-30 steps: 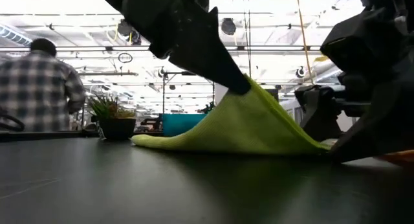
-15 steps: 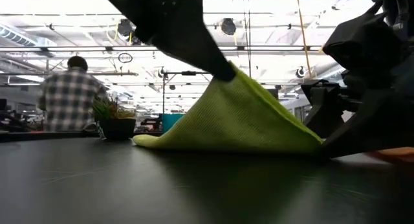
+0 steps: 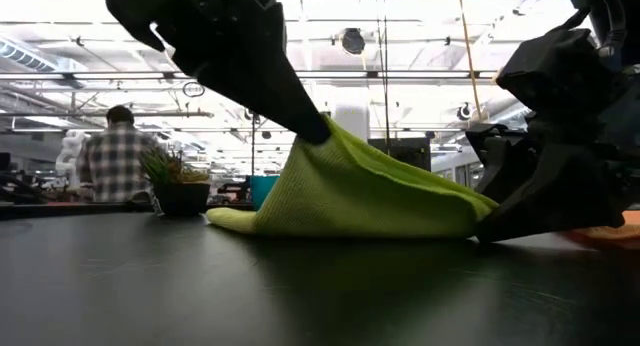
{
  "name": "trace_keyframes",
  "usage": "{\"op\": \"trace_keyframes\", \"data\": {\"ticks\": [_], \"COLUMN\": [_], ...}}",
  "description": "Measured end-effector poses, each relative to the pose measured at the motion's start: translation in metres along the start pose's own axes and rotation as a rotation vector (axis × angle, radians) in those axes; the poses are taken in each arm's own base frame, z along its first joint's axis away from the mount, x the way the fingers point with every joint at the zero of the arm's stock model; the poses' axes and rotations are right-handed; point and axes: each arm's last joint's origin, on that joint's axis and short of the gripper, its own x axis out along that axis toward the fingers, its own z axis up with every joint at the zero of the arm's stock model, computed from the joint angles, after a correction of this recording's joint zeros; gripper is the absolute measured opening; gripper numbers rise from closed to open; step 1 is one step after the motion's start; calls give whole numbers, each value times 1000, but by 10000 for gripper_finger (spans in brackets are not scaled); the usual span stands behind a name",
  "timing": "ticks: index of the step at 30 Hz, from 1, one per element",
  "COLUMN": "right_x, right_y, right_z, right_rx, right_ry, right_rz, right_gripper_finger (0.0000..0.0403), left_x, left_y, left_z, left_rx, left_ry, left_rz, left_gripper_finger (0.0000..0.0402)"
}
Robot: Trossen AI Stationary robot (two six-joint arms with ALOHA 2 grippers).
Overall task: Fold microfiber towels
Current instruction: Fold the green microfiber cloth
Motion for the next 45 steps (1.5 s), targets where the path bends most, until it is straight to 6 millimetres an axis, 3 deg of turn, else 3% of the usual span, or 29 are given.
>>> {"op": "trace_keyframes", "data": {"ticks": [7, 12, 22, 30, 35, 38, 45], "right_x": [0, 1, 4, 10, 15, 18, 28], "right_y": [4, 14, 24, 22, 14, 8, -24], "right_z": [6, 26, 71, 73, 73, 74, 65], "right_rx": [0, -22, -26, 15, 87, 104, 183], "right_ry": [-50, -94, -145, -144, -139, -146, -103], "right_rz": [59, 141, 206, 148, 146, 130, 45], "right_gripper_finger": [53, 5, 1, 1, 1, 0, 0], "left_x": [-4, -9, -32, -30, -31, -39, -53], "left_y": [-6, -12, -40, -49, -33, -13, 36], "left_z": [-4, -12, -32, -65, -81, -94, -90], "left_rx": [7, 4, 21, -30, -92, -112, -125], "left_ry": [16, 56, 61, 13, -138, -213, -282], "left_rz": [-6, 23, 36, 55, -31, -54, -51], "left_gripper_finger": [0, 0, 0, 0, 0, 0, 0]}}
